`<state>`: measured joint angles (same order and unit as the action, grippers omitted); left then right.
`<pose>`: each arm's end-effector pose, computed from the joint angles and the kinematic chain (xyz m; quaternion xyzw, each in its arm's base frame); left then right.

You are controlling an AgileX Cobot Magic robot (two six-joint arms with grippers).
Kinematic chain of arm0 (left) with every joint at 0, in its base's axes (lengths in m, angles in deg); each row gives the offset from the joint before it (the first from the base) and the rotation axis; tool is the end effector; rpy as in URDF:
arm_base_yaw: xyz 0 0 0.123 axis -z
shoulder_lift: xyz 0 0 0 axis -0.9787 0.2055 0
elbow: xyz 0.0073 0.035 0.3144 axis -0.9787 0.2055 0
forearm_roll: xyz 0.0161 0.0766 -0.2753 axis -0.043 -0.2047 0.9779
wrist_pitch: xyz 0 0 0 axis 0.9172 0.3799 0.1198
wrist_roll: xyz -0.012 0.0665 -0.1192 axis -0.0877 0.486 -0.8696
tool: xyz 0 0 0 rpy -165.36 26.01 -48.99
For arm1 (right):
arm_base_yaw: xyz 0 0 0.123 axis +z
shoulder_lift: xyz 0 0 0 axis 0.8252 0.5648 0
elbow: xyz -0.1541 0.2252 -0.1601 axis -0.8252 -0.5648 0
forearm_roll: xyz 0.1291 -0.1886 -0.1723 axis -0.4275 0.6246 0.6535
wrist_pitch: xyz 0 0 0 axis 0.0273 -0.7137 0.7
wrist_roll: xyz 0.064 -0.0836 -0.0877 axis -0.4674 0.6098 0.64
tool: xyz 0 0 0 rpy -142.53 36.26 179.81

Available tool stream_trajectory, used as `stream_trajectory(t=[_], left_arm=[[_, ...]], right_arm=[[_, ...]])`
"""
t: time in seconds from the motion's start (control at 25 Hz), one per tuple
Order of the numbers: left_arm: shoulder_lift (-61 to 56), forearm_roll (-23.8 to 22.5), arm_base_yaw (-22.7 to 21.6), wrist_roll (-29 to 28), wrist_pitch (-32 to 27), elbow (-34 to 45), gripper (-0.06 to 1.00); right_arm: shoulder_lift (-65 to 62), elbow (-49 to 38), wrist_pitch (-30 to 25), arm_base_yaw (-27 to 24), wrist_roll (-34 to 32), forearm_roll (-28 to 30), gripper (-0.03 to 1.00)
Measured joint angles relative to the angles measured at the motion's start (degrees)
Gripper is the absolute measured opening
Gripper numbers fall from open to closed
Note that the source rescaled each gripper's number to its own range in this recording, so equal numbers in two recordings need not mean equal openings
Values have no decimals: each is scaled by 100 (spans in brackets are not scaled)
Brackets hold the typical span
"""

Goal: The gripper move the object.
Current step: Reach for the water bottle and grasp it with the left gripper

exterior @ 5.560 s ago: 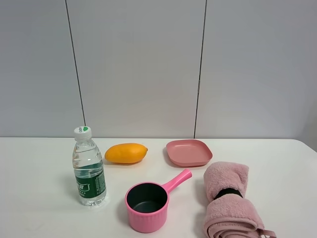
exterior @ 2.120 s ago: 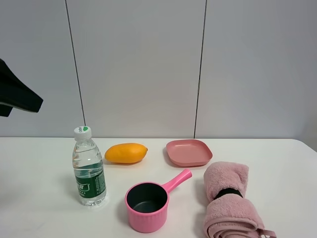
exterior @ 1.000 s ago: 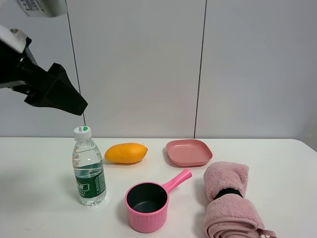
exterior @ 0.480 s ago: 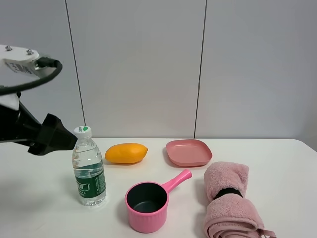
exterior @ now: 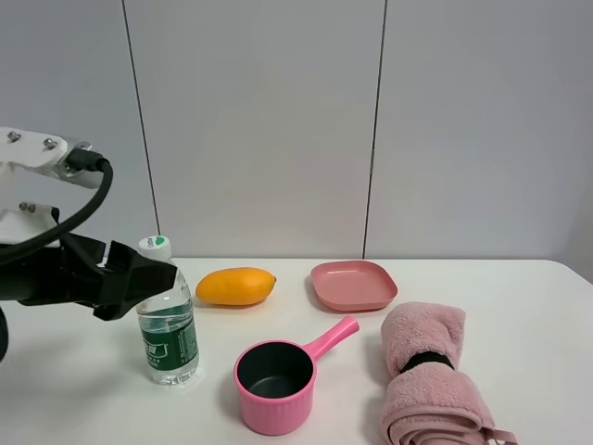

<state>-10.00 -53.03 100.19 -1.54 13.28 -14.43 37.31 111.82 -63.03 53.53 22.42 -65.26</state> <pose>0.2608 -0.1300 0.1685 0.2076 0.8040 -0.1709 0.5304 0.0351 -0.0062 0.2736 0.0426 0.8503 -0.0140 0.5243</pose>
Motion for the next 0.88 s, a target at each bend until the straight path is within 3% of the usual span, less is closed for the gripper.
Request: stream_trajectory(t=[0.28,0.64,0.88], left_arm=[[715,-54,-187,-126,491,20,100],[998,-54,-187,569,660,20,100],[1665,134,-187,655,1308,9,100]], right_arm=[[0,0,0,0,0,0,100],[0,0,0,0,0,0,100],[0,0,0,0,0,0,100]])
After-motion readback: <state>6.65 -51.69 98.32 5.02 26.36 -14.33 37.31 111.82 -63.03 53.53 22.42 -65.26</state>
